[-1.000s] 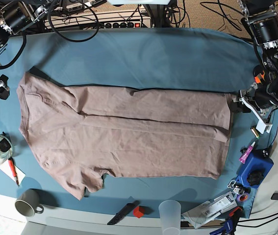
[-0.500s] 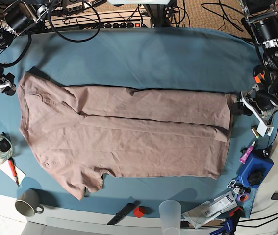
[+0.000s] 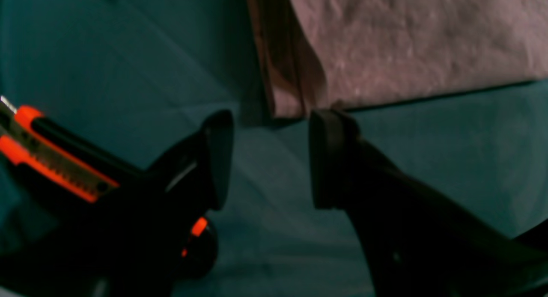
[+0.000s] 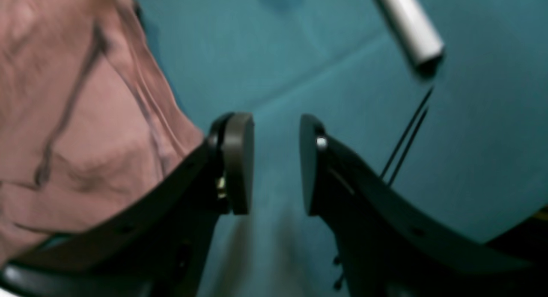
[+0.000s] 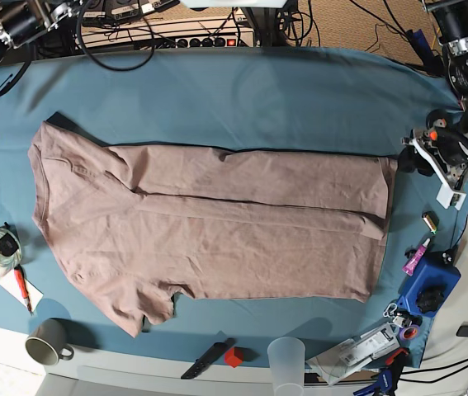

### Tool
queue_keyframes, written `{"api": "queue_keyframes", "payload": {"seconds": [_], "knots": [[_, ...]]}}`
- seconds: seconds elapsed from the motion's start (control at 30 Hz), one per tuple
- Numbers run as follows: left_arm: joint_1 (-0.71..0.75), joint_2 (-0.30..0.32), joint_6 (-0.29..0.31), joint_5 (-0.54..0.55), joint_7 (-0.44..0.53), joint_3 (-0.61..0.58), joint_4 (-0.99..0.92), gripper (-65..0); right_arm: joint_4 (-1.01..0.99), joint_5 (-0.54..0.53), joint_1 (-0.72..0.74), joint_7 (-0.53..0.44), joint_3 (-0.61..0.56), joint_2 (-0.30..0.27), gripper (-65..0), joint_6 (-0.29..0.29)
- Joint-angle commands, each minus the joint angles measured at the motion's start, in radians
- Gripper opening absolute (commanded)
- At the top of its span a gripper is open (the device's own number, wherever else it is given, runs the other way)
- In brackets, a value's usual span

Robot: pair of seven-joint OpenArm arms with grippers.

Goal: Fold the T-shirt properly
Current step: 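Lower both grippers and grasp the folded edge at each end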

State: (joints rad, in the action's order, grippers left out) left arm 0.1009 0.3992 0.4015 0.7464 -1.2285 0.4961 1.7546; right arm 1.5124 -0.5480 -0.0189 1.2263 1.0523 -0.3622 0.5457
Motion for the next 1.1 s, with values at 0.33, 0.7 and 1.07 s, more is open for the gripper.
{"api": "queue_keyframes", "payload": {"seconds": [0.33,0.7,1.07], "knots": [[-0.001,0.016,0.005,0.017,0.018,0.007,0.027,-35.6,-0.145,-0.039,0.008,-0.059,-0.192,0.005,-46.2,-0.004],[-0.001,0.016,0.019,0.017,0.041,0.006,0.027,-35.6,-0.225,-0.262,0.008,0.054,-0.202,0.005,-46.1,0.103],[-0.001,-0.001,0.018,-0.042,0.124,0.003,0.026,-35.6,-0.225,-0.274,0.008,0.053,-0.203,0.005,-46.1,0.115]]}}
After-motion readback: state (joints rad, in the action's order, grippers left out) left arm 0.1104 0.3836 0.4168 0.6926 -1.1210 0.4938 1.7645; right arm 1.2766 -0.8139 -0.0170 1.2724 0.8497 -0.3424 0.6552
